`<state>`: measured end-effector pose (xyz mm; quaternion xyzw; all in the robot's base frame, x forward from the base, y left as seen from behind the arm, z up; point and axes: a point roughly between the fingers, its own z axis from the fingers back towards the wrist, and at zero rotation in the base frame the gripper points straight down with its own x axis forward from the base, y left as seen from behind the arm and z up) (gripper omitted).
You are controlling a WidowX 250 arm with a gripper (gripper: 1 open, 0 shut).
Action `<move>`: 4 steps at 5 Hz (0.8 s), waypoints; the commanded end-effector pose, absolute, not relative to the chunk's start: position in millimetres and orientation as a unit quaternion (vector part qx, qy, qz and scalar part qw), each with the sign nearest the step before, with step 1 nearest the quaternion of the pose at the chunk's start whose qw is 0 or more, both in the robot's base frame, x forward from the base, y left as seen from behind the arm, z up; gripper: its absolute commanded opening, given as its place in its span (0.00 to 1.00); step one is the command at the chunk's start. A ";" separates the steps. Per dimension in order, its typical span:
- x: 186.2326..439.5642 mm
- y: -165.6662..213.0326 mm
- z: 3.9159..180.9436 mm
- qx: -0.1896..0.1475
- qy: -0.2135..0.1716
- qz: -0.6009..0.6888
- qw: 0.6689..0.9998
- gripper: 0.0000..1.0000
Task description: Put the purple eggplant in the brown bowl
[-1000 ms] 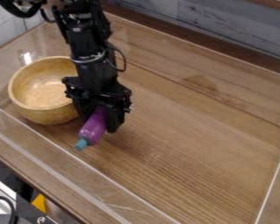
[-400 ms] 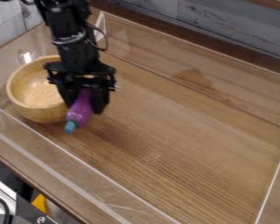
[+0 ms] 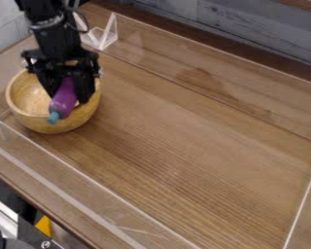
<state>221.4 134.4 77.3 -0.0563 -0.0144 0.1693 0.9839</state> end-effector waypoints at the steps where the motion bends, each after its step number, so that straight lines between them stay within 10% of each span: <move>1: 226.5 155.8 93.2 -0.037 -0.041 0.166 0.985 0.00; 4: 206.0 164.1 82.0 -0.019 -0.058 0.225 0.972 0.00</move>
